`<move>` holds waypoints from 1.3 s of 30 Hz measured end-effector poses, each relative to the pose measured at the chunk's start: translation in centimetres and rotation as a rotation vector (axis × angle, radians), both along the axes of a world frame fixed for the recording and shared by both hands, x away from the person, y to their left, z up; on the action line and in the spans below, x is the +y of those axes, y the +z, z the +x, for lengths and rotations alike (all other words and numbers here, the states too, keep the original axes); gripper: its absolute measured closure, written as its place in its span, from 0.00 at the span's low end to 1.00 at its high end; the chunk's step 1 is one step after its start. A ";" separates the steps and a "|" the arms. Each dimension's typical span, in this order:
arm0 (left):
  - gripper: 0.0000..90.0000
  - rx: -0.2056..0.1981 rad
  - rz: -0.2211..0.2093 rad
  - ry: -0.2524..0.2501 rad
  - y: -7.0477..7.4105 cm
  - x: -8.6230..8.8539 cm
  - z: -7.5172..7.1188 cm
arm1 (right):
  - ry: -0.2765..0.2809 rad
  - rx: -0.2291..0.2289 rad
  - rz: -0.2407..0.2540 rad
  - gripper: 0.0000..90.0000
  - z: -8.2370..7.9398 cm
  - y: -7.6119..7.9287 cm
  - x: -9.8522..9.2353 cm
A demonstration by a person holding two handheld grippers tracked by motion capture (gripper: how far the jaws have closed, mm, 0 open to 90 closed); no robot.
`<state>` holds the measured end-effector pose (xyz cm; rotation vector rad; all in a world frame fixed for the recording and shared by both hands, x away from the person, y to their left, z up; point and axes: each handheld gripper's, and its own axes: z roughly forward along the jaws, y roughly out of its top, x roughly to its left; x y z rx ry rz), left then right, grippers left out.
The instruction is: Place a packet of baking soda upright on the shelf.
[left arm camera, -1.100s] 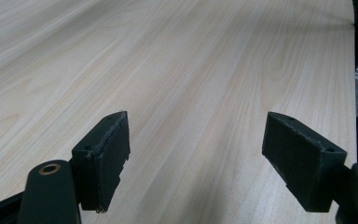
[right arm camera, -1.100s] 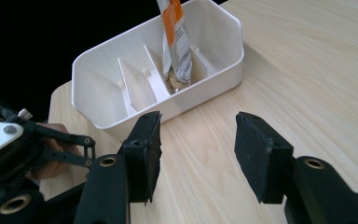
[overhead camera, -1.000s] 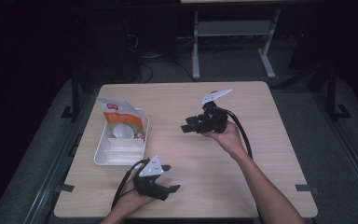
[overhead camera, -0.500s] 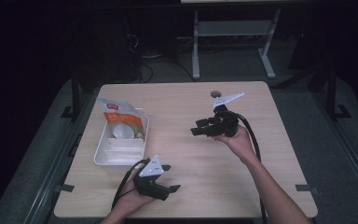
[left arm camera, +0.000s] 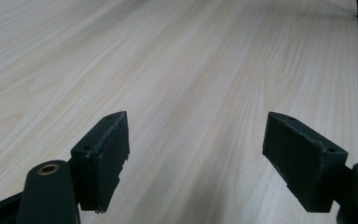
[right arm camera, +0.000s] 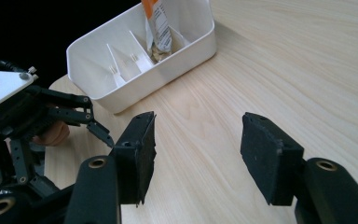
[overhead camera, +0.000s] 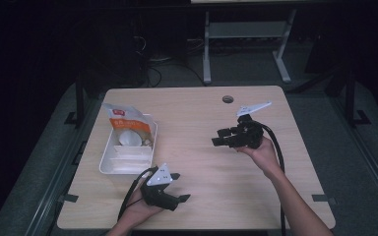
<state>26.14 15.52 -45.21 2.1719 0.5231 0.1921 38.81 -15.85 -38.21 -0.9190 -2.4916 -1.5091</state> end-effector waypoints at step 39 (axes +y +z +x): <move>0.25 -0.002 0.004 0.009 -0.1 0.0 0.1 | -0.082 0.061 0.019 0.47 -4.1 -3.3 -6.3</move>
